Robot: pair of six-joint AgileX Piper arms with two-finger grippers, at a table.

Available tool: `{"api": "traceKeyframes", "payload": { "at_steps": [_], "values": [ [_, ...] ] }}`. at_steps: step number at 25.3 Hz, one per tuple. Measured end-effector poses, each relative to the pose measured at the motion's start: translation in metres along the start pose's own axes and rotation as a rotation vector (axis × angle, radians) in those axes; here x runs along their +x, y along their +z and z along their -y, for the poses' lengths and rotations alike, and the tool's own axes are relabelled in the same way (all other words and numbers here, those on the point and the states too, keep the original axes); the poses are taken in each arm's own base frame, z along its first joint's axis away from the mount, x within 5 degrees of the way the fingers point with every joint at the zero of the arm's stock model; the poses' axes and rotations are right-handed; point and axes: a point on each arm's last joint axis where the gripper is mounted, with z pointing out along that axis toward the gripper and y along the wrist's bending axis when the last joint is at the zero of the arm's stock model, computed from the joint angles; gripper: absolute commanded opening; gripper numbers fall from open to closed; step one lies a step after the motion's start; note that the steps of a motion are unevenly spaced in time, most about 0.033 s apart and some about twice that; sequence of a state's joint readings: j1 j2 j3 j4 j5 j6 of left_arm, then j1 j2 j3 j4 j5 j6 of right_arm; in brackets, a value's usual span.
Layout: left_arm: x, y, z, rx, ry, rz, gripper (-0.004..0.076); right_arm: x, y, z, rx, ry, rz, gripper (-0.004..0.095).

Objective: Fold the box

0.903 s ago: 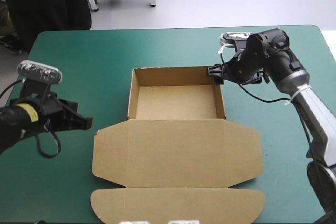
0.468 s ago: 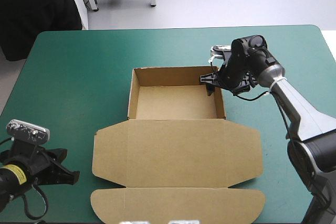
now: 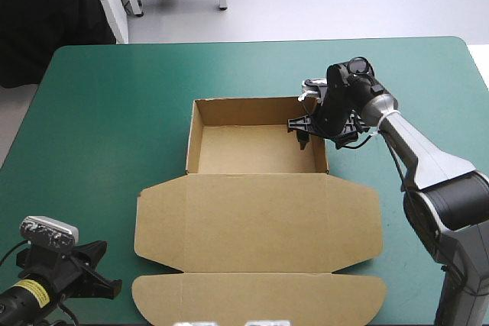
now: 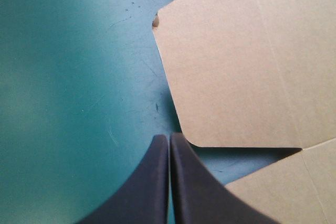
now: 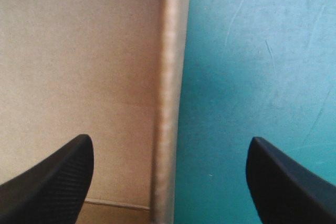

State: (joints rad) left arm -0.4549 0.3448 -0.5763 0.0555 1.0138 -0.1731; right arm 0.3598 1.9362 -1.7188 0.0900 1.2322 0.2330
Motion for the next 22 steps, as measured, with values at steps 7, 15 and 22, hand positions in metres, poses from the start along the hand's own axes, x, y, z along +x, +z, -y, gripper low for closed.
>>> {"api": "traceKeyframes", "payload": {
  "at_steps": [7, 15, 22],
  "values": [
    [0.003, -0.006, 0.0, 0.013, -0.005, 0.064, -0.001, 0.0, 0.002, -0.002, -0.018, -0.034, -0.009, 0.0169],
    [0.003, -0.006, 0.0, 0.018, -0.014, 0.068, -0.001, 0.0, 0.002, -0.001, -0.021, -0.052, -0.006, -0.002],
    [0.003, -0.006, 0.001, 0.03, -0.022, 0.066, -0.001, -0.014, -0.068, 0.056, 0.072, -0.074, 0.199, -0.002]
  ]
}}
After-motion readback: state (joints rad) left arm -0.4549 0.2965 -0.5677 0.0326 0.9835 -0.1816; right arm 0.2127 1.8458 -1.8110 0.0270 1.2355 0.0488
